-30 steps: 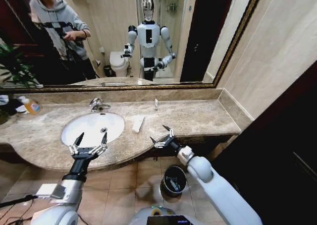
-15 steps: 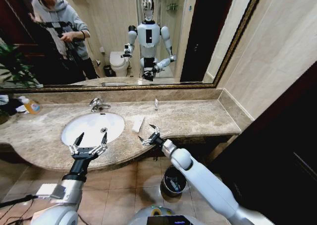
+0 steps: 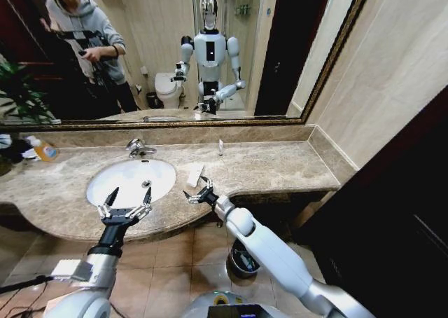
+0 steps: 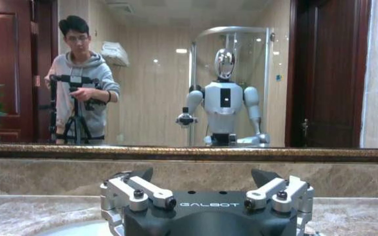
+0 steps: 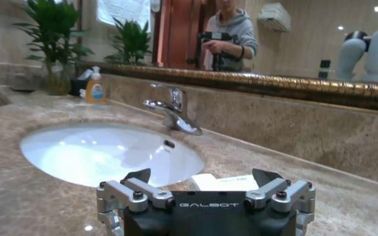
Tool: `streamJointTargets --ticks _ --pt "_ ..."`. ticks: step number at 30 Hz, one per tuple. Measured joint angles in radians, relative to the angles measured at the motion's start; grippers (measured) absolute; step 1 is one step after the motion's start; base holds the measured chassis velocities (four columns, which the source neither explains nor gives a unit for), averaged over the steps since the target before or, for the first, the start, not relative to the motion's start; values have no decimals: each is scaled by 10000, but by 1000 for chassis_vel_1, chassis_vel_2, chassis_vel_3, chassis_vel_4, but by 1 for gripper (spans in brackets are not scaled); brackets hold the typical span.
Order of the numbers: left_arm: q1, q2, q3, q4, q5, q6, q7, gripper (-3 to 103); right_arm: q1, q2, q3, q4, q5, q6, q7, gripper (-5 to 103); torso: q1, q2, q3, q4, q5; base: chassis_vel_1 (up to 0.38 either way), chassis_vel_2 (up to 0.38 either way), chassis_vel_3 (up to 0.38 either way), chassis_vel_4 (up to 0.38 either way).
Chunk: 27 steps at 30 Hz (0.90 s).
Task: Pick up the trash from the sink and place it in the trash bin.
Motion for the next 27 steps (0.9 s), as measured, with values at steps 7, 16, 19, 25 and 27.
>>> streamJointTargets --ticks 7,16,19,25,27 --pt "0 0 0 0 0 0 0 100 136 294 223 -647 -128 -73 79 82 0 0 0 -1 2 0 0 0 0" --pt "0 0 0 -1 0 0 0 100 155 217 363 -740 -231 -3 81 54 0 0 0 -1 2 0 0 0 0" --pt "0 0 0 0 0 0 0 100 124 198 406 -738 -381 93 44 38 0 0 0 -1 2 0 0 0 0" --pt "0 0 0 0 0 0 0 100 25 180 477 -673 -372 135 21 16 0 0 0 -1 2 0 0 0 0" --pt "0 0 0 -1 0 0 0 100 1 162 502 -627 -348 141 16 12 0 0 0 -1 3 0 0 0 0"
